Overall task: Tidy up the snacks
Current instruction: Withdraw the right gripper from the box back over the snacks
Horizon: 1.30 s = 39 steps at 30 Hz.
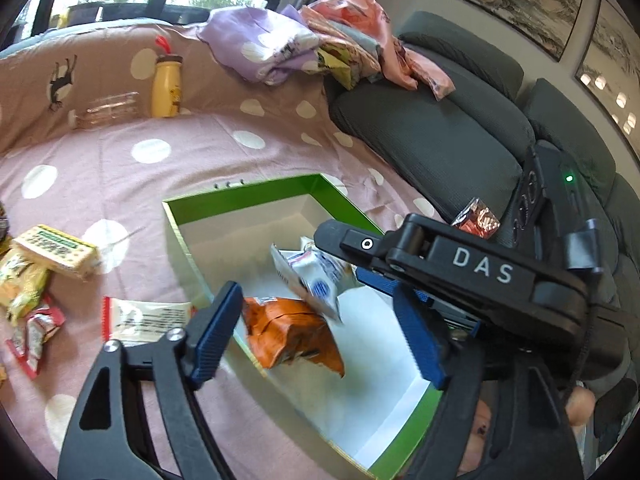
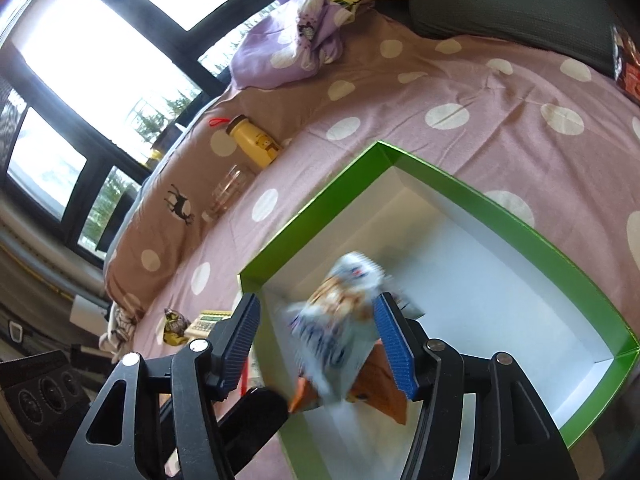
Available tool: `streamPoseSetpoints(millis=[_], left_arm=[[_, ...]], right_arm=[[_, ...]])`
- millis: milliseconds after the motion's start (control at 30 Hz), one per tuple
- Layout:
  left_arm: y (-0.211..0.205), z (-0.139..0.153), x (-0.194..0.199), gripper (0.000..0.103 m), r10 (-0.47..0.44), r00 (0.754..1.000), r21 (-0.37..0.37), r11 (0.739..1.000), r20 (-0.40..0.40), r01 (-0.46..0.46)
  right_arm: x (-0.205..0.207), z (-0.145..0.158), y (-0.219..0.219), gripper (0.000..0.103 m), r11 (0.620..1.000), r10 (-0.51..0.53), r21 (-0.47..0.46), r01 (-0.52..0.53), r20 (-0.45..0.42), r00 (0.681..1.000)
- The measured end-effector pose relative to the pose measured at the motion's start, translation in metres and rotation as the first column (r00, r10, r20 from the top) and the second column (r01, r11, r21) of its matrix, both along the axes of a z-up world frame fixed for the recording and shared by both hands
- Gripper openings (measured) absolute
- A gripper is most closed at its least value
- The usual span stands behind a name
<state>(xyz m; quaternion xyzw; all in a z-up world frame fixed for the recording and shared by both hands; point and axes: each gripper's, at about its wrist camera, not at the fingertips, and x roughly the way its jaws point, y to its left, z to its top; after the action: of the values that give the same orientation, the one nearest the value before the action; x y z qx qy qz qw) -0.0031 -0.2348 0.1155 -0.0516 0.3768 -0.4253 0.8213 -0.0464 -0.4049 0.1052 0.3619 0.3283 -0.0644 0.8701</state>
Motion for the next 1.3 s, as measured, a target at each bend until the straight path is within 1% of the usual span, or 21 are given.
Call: streamPoseSetpoints(millis=[67, 200, 233, 267, 333, 400, 433, 500, 533, 567, 600, 700, 733, 800, 833, 900, 933, 1000, 1067, 1300], left_arm=[[0.015, 0.005, -0.003, 0.09, 0.021, 1.0, 0.002, 1.0, 0.009, -0.021], [0.051, 0.014, -0.008, 0.09, 0.095, 0.995, 0.017, 0.995, 0.043, -0.096], [0.06, 0.014, -0.008, 0.09, 0.115, 0.992, 0.023, 0.993, 0.044, -0.116], [0.069, 0.015, -0.008, 0.09, 0.133, 0.99, 0.027, 0.991, 0.044, -0.134], [0.095, 0.013, -0.007, 0.091, 0.194, 0.98, 0.051, 0.979, 0.046, -0.197], [0.118, 0.01, -0.006, 0.097, 0.262, 0.963, 0.082, 0.96, 0.061, -0.266], [0.131, 0.007, -0.005, 0.101, 0.3, 0.951, 0.102, 0.947, 0.075, -0.306], [0.154, 0.001, -0.004, 0.102, 0.372, 0.922, 0.137, 0.913, 0.108, -0.384], [0.165, -0.005, -0.001, 0.102, 0.408, 0.904, 0.156, 0.892, 0.126, -0.424], [0.173, -0.01, 0.001, 0.102, 0.436, 0.89, 0.17, 0.874, 0.135, -0.455], [0.179, -0.015, 0.005, 0.102, 0.457, 0.879, 0.186, 0.859, 0.137, -0.476], [0.196, -0.032, 0.015, 0.102, 0.494, 0.862, 0.24, 0.828, 0.113, -0.507], [0.2, -0.036, 0.018, 0.102, 0.511, 0.853, 0.253, 0.815, 0.109, -0.521], [0.21, -0.042, 0.024, 0.102, 0.541, 0.835, 0.263, 0.795, 0.1, -0.547], [0.215, -0.045, 0.028, 0.102, 0.563, 0.821, 0.265, 0.781, 0.09, -0.565], [0.223, -0.051, 0.031, 0.102, 0.591, 0.805, 0.281, 0.763, 0.06, -0.582], [0.226, -0.054, 0.033, 0.102, 0.597, 0.802, 0.285, 0.763, 0.035, -0.58], [0.229, -0.056, 0.034, 0.102, 0.602, 0.799, 0.279, 0.766, 0.008, -0.58], [0.231, -0.055, 0.033, 0.102, 0.606, 0.796, 0.276, 0.764, 0.002, -0.583], [0.234, -0.056, 0.034, 0.102, 0.618, 0.786, 0.275, 0.759, -0.02, -0.59]], right_arm=[[0.001, 0.004, 0.009, 0.069, 1.0, 0.016, -0.017, -0.015, 0.015, 1.0], [0.005, 0.013, 0.03, 0.07, 0.996, 0.044, -0.079, -0.042, 0.022, 0.999], [0.006, 0.015, 0.037, 0.072, 0.994, 0.057, -0.093, -0.054, 0.025, 0.998], [0.008, 0.016, 0.043, 0.076, 0.992, 0.071, -0.106, -0.068, 0.028, 0.997], [0.011, 0.018, 0.058, 0.081, 0.986, 0.106, -0.133, -0.101, 0.032, 0.994], [0.017, 0.019, 0.074, 0.082, 0.978, 0.147, -0.156, -0.14, 0.03, 0.989], [0.021, 0.019, 0.083, 0.082, 0.972, 0.172, -0.17, -0.165, 0.028, 0.985], [0.026, 0.017, 0.098, 0.086, 0.961, 0.21, -0.189, -0.203, 0.022, 0.977], [0.028, 0.016, 0.106, 0.089, 0.954, 0.231, -0.199, -0.222, 0.019, 0.973], [0.031, 0.014, 0.115, 0.09, 0.946, 0.254, -0.211, -0.245, 0.015, 0.967], [0.033, 0.012, 0.121, 0.09, 0.94, 0.269, -0.219, -0.261, 0.011, 0.963], [0.04, 0.003, 0.143, 0.09, 0.916, 0.314, -0.256, -0.31, -0.027, 0.949], [0.043, 0.0, 0.149, 0.09, 0.908, 0.321, -0.268, -0.321, -0.045, 0.946], [0.048, -0.007, 0.157, 0.09, 0.899, 0.326, -0.282, -0.335, -0.078, 0.942], [0.05, -0.011, 0.161, 0.09, 0.896, 0.327, -0.285, -0.341, -0.097, 0.94], [0.054, -0.016, 0.167, 0.09, 0.892, 0.332, -0.284, -0.353, -0.122, 0.936], [0.055, -0.02, 0.17, 0.09, 0.887, 0.338, -0.284, -0.364, -0.137, 0.931], [0.056, -0.024, 0.176, 0.09, 0.878, 0.348, -0.291, -0.381, -0.16, 0.924], [0.058, -0.027, 0.18, 0.09, 0.869, 0.345, -0.307, -0.388, -0.186, 0.92], [0.063, -0.038, 0.178, 0.09, 0.867, 0.299, -0.328, -0.375, -0.26, 0.918]])
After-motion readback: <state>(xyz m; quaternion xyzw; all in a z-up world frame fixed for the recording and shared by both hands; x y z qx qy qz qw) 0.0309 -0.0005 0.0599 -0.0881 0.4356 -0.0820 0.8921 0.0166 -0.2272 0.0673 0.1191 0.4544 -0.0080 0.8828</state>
